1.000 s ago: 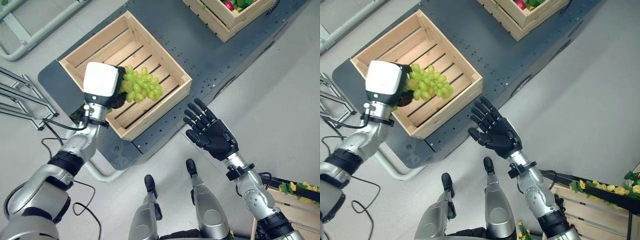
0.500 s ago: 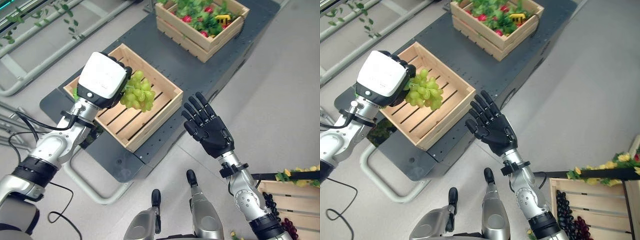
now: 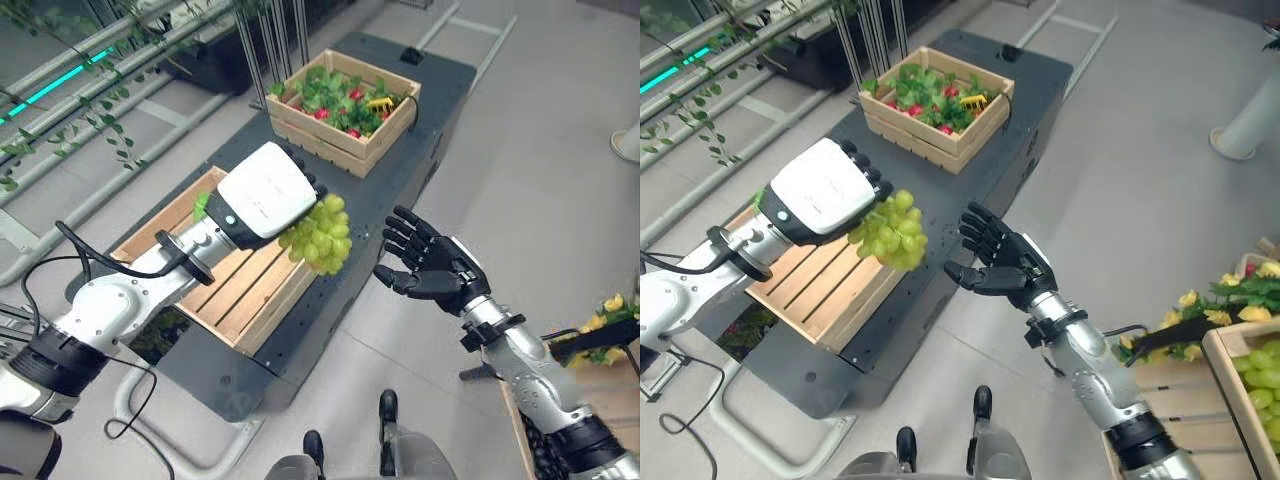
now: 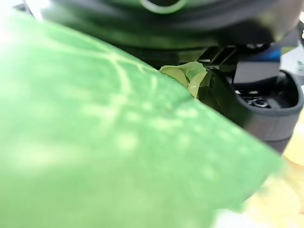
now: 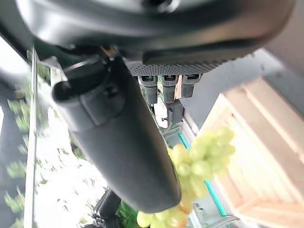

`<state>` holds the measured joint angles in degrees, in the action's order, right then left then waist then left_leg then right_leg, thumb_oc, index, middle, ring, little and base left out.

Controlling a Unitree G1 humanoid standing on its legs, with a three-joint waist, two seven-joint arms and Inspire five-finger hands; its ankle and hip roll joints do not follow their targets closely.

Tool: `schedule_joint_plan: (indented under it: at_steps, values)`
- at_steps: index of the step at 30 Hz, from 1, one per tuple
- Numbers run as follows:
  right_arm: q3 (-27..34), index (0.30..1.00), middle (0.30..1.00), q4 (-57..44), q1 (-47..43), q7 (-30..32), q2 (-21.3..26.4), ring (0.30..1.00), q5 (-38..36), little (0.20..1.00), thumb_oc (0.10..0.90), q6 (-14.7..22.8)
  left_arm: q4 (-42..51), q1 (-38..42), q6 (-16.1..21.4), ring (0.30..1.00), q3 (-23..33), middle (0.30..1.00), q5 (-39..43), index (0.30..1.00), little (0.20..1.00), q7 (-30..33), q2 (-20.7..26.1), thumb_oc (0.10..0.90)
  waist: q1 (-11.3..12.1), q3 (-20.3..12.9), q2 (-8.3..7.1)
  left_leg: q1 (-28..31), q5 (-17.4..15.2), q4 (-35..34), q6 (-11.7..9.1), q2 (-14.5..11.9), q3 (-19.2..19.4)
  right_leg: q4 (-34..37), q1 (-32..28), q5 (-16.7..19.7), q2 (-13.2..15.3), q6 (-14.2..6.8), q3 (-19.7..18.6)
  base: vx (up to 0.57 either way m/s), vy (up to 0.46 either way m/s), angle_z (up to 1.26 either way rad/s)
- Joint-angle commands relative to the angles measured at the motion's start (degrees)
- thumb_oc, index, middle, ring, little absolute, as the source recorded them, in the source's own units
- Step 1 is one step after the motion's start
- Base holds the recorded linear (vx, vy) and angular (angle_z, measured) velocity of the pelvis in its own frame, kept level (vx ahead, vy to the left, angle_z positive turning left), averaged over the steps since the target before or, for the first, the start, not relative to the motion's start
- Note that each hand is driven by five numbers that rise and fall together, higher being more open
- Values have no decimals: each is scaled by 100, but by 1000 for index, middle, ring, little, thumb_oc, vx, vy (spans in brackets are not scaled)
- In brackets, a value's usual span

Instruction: Pick up the fruits from the basket on one side to the basket on the other side

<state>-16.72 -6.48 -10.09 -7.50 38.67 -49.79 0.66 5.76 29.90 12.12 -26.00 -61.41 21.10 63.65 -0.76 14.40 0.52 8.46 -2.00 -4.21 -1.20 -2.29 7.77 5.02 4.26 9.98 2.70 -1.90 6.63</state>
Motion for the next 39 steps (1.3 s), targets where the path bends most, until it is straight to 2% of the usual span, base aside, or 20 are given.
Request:
schedule_joint_plan:
  at_steps: [1, 3, 6, 10, 16, 19, 24, 28, 33, 36, 39]
  values:
    - [38, 900, 900, -725, -416, 73, 25, 900, 177, 900, 800, 99, 181, 378, -214, 300, 275, 300, -53, 300, 300, 2, 234, 400, -46, -890, -34, -567, 392, -79, 173, 300, -340, -70, -502, -177, 555, -739, -212, 61, -139, -8]
    - [29, 900, 900, -835, -479, -3, 219, 900, -98, 900, 800, -167, 322, 484, -91, 300, 184, 300, -42, 300, 300, -203, 242, 400, -84, -970, -60, -551, 419, -79, 123, 231, -356, -19, -562, -202, 498, -685, -167, 61, -128, -2]
    - [42, 900, 900, -969, -480, 10, 311, 900, -71, 900, 800, -324, 479, 507, -33, 300, 117, 300, -18, 300, 300, -399, 147, 400, -119, -1063, -90, -546, 437, -79, 73, 167, -402, -2, -583, -238, 456, -644, -140, 46, -106, 3]
    - [-49, 900, 900, -977, -549, 142, 258, 900, 179, 900, 800, -394, 627, 549, 65, 300, 40, 300, -3, 300, 300, -659, -15, 400, -120, -1159, -94, -570, 490, -79, 25, 109, -467, -2, -620, -285, 422, -601, -81, 32, -72, 2]
    - [-189, 900, 900, -950, -589, 310, 15, 900, 65, 900, 800, -603, 845, 546, 127, 300, 30, 300, -27, 300, 300, -804, -296, 400, -111, -1269, -85, -598, 540, -79, -38, 45, -526, -2, -636, -329, 387, -558, -33, 16, -44, 1]
    - [-296, 900, 900, -932, -577, 346, -67, 900, 4, 900, 800, -750, 925, 537, 180, 300, 74, 300, -69, 300, 300, -809, -387, 400, -103, -1320, -90, -606, 548, -79, -50, 32, -531, -2, -644, -347, 390, -552, -10, 0, 0, 0]
    - [-495, 900, 900, -734, -551, 412, -208, 900, 189, 900, 800, -701, 1053, 552, 143, 300, 123, 300, 69, 300, 300, -744, -510, 400, -97, -1410, -83, -607, 555, -79, -67, 25, -517, -2, -645, -351, 395, -551, -19, 0, 0, 0]
    - [-621, 900, 900, -676, -650, 468, -347, 900, 133, 900, 800, -799, 1133, 620, 124, 300, 137, 300, 110, 300, 300, -833, -637, 400, -96, -1458, -80, -598, 545, -79, -73, 24, -507, -2, -654, -367, 392, -551, -26, 0, 0, 0]
    - [-767, 900, 900, -652, -740, 215, -411, 900, -136, 900, 800, -962, 1183, 616, 192, 300, 162, 300, 83, 300, 300, -770, -746, 400, -85, -1501, -86, -592, 538, -79, -73, 26, -496, -2, -658, -370, 394, -555, -48, 0, 0, 0]
    - [-903, 900, 900, -661, -812, -174, -366, 900, -371, 900, 800, -1154, 1154, 649, 280, 300, 147, 300, 151, 300, 300, -617, -771, 400, -78, -1541, -104, -594, 542, -79, -78, 20, -495, -2, -659, -368, 393, -560, -41, 0, 0, 0]
    - [-1020, 900, 900, -601, -831, -164, -342, 900, -678, 900, 800, -1146, 1170, 667, 305, 300, 98, 300, 258, 300, 300, -455, -781, 400, -68, -1571, -123, -586, 546, -79, -88, 7, -484, -2, -668, -364, 392, -564, -34, 0, 0, 0]
